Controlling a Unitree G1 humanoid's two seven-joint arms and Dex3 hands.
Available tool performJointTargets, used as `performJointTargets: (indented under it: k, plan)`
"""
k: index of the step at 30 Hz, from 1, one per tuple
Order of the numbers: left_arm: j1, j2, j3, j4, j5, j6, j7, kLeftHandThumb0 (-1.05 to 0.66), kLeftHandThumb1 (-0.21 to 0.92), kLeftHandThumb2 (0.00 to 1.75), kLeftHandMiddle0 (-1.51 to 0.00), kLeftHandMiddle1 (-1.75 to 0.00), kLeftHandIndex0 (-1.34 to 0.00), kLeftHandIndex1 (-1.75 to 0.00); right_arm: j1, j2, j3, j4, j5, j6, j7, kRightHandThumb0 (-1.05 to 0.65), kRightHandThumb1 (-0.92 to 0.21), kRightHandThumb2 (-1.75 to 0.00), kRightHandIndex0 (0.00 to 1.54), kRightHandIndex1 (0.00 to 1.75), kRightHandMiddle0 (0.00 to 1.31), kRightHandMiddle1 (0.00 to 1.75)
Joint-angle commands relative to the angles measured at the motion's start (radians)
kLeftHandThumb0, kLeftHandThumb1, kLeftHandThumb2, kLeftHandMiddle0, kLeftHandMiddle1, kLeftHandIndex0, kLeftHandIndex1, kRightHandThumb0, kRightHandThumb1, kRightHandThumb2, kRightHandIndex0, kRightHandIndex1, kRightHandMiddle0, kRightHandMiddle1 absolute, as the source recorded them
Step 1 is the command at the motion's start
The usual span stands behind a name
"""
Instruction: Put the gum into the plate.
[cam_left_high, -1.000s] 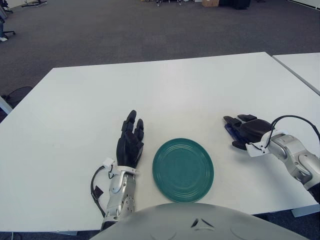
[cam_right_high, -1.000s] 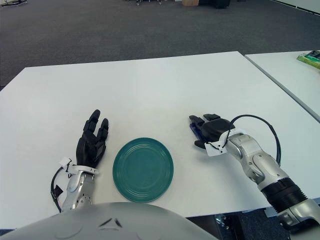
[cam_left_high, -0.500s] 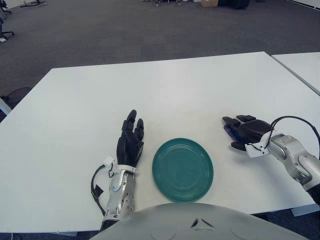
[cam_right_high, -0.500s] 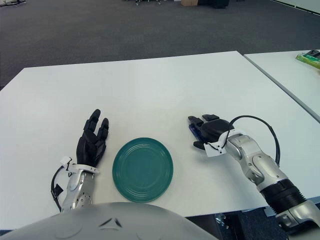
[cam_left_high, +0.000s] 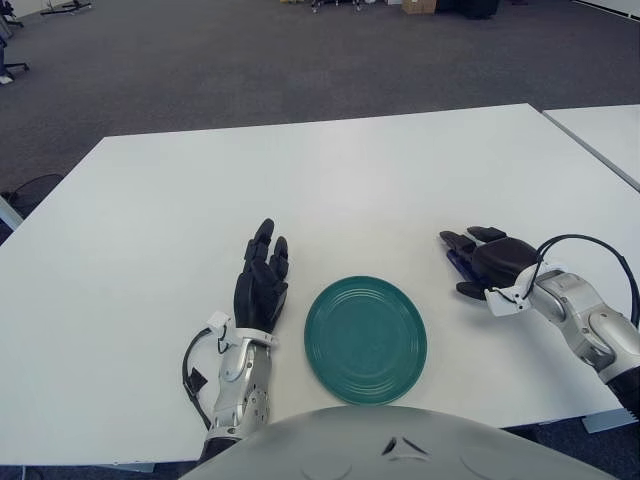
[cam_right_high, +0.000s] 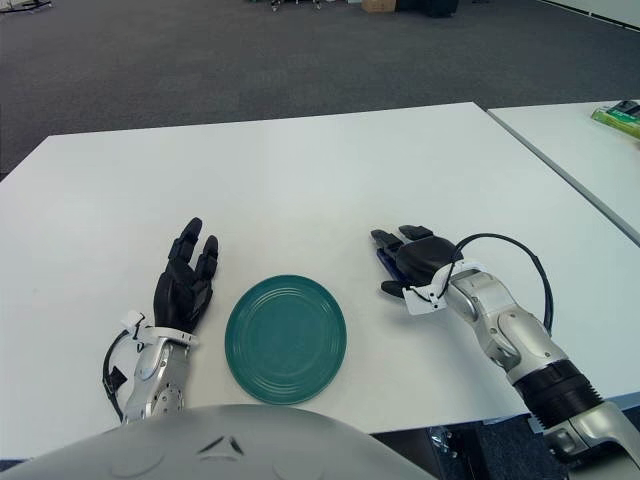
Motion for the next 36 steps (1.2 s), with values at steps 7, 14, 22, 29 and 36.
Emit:
performJointTargets:
  k: [7,14,22,29,36]
  plan:
    - [0.008,-0.057,0.012,0.031,-0.007,0.032,-0.007,-1.05,0.92,0.95,0.0,0.0,0.0,-0.37,0.031,0.054,0.027,0.092,-0.013,-0.044,-0.1,-0.53,-0.75,-0.69,0.49,1.71,0.25,1.7]
    - [0.011,-0.055,0.017,0.023,-0.003,0.035,-0.005,-1.05,0.92,0.95,0.0,0.0,0.0,-0.36,0.027,0.07,0.041,0.137,-0.047,-0.047,-0.186,-0.4,-0.65,-0.88,0.7,1.74,0.36,1.74]
    - [0.011,-0.049,0.019,0.02,0.006,0.036,-0.006,-1.05,0.92,0.95,0.0,0.0,0.0,-0.35,0.03,0.093,0.043,0.175,-0.048,-0.06,-0.275,-0.4,-0.59,-0.96,0.9,1.75,0.4,1.75]
    - [0.007,-0.05,0.025,0.026,0.001,0.037,-0.011,-1.05,0.92,0.95,0.0,0.0,0.0,-0.35,0.038,0.111,0.031,0.177,-0.015,-0.056,-0.29,-0.41,-0.55,-1.02,0.99,1.75,0.43,1.75]
    - [0.005,-0.053,0.03,0.03,-0.002,0.035,-0.018,-1.05,0.92,0.95,0.0,0.0,0.0,-0.35,0.046,0.125,0.019,0.169,-0.005,-0.041,-0.298,-0.41,-0.54,-1.02,0.99,1.75,0.44,1.75]
